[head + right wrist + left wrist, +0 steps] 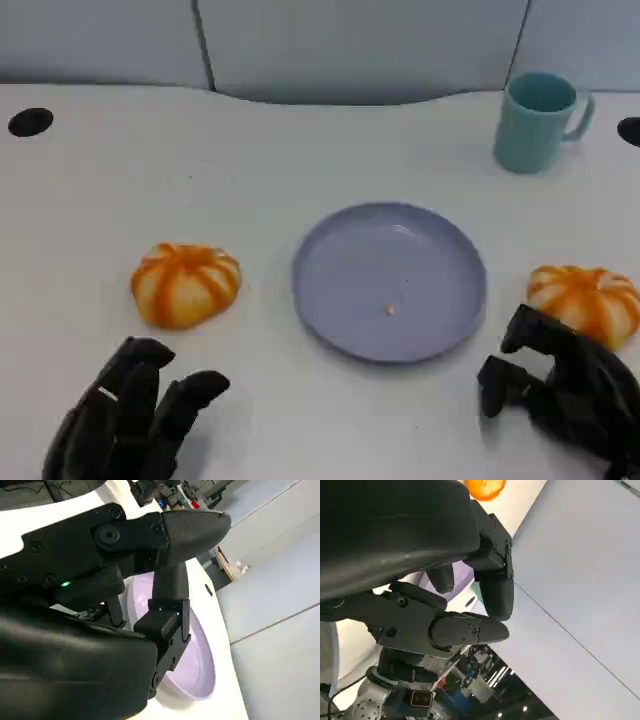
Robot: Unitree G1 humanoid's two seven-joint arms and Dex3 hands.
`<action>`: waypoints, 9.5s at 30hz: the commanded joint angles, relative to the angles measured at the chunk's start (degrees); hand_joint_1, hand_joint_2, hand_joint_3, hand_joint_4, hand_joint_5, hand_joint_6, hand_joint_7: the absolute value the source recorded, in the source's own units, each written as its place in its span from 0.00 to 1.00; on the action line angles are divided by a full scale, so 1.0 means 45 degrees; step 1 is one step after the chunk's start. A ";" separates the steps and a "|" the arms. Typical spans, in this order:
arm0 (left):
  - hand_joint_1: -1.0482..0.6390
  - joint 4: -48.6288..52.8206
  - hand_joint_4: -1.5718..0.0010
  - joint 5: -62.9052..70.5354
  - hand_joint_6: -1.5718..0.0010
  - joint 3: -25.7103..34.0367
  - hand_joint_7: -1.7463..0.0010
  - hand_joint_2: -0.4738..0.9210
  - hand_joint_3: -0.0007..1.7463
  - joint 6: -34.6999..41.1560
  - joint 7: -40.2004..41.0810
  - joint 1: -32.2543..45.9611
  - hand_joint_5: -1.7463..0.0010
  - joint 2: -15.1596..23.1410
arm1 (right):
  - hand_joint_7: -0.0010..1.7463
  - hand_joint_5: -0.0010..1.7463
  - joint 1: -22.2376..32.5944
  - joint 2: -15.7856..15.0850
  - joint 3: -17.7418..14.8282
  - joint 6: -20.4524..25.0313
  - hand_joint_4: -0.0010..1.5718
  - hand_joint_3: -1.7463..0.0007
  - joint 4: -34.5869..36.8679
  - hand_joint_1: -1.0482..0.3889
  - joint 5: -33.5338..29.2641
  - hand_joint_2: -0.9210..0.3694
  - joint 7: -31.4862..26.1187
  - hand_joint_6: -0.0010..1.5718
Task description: Grasp the bread from the table and place it into the plate.
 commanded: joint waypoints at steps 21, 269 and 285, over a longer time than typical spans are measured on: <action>0.36 0.0123 0.72 0.0094 0.72 0.0136 0.24 1.00 0.18 -0.0167 -0.0175 -0.0009 0.00 0.0132 | 0.72 0.94 0.0301 -0.0145 0.0165 -0.0065 0.48 0.83 -0.0172 0.36 -0.0166 0.00 -0.0226 0.42; 0.43 1.3243 0.33 1.7341 0.43 -0.9090 0.00 0.60 0.94 -1.1451 0.7050 -1.3829 0.00 0.1799 | 0.69 0.94 0.1129 0.0172 0.1073 0.0447 0.47 0.83 -0.1561 0.36 -0.0352 0.00 -0.1543 0.42; 0.28 1.2766 0.84 1.8089 0.87 -0.9609 0.53 0.89 0.37 -0.9943 0.6513 -1.3871 0.43 0.2021 | 0.69 0.95 0.1163 0.0190 0.1046 0.0494 0.47 0.84 -0.1609 0.37 -0.0302 0.00 -0.1534 0.44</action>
